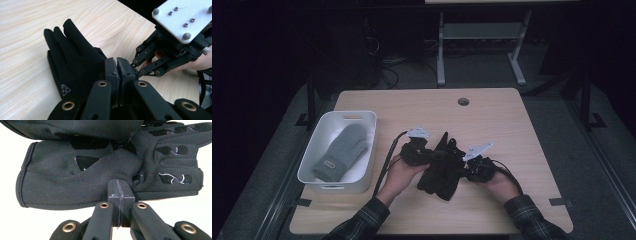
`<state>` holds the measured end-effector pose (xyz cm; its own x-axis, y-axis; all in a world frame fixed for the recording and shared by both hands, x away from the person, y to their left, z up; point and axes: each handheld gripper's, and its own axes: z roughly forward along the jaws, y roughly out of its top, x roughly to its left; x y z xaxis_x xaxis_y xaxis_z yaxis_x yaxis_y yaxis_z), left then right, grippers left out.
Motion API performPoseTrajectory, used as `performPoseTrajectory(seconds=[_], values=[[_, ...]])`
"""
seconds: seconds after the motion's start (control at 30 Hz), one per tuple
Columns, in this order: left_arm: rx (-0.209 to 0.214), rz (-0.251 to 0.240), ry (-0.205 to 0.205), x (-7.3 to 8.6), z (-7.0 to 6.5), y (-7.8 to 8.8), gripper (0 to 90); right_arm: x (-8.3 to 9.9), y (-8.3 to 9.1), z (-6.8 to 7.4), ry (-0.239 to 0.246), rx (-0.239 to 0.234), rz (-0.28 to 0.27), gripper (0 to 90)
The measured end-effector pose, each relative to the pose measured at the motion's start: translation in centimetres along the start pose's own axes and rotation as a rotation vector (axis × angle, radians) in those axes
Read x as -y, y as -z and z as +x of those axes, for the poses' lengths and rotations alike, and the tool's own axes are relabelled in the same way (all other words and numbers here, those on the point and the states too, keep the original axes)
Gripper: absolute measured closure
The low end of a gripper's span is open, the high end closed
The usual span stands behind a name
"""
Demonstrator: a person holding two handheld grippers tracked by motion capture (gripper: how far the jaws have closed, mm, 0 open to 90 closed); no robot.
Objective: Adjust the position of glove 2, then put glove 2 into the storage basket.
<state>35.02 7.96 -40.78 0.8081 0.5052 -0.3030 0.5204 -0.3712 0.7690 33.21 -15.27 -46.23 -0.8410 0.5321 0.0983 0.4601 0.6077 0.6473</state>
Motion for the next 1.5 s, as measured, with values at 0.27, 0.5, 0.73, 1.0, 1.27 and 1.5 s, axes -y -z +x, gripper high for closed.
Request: performPoseTrajectory(seconds=[0.27, 0.5, 0.73, 1.0, 1.27, 1.5], values=[[0.019, 0.026, -0.013, -0.1, -0.8, -1.8, 87.2, -0.1, -0.1, 0.1, -0.002, -0.006, -0.001, 89.8], [0.055, 0.032, -0.023, 0.0, -1.3, -3.0, 87.2, -0.1, 0.0, 0.1, 0.001, -0.009, 0.000, 89.8], [0.065, 0.019, -0.034, -0.1, -1.5, -2.4, 88.7, 0.6, 0.9, -0.6, -0.004, 0.015, 0.002, 89.7], [0.033, 0.070, -0.080, 0.7, -1.6, -2.6, 88.7, 2.8, 4.2, -2.7, -0.090, 0.091, -0.042, 71.7], [0.039, 0.122, -0.119, 1.6, -2.4, -4.2, 73.2, 5.5, 5.4, -4.4, -0.170, 0.187, -0.036, 39.6], [0.052, 0.192, -0.189, 1.9, -4.0, -5.4, 89.2, 6.1, 5.2, -5.1, -0.170, 0.216, -0.025, 37.0]])
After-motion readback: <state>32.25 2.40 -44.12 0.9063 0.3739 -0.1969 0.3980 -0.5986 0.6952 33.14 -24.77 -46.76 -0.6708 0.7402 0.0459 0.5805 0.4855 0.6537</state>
